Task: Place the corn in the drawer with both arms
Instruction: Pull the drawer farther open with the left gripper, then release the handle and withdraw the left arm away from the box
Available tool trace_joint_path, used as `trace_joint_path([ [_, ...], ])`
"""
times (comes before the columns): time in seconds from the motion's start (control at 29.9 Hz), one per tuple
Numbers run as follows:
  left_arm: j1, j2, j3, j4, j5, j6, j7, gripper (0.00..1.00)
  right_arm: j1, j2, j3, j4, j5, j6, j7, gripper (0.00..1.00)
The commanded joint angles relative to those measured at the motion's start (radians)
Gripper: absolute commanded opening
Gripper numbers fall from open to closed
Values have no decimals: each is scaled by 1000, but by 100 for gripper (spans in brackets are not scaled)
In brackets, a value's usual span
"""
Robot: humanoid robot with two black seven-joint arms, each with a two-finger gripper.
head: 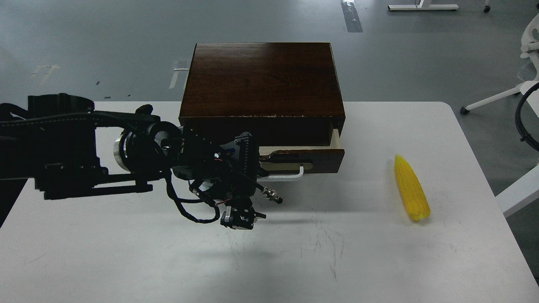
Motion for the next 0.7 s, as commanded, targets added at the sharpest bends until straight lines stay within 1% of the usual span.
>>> trace_joint_path([
  [0.0,-13,0,-1,0,0,0,0,90,0,0,0,0,0,0,-1,100],
  [0.13,-35,0,-3,0,0,0,-3,90,0,0,0,0,0,0,0,100],
  [0.23,-59,9,-10,-16,0,0,-19,91,0,0,-5,2,0,0,-6,100],
  [0.3,-73,29,-76,-26,-15,0,-73,92,-2,-5,-47,3,-17,0,-8,100],
  [0.33,-73,41,-105,-26,-44,0,-84,93,1,-9,-73,3,-17,0,-8,100],
  [0.37,-72,64,-162,-16,-113,0,-93,95,6,-17,-133,5,-17,0,-5,100],
  [0.43,-70,75,-209,4,-201,0,-90,97,17,-23,-195,9,-17,0,-1,100],
  [0.5,-72,89,-262,79,-387,0,-92,97,70,-37,-314,2,-23,0,0,100],
  [0.63,-70,118,-302,132,-633,0,-88,98,124,-101,-439,11,-51,0,2,100],
  [0.67,-67,138,-314,150,-731,0,-93,98,138,-120,-486,21,-90,0,2,100],
])
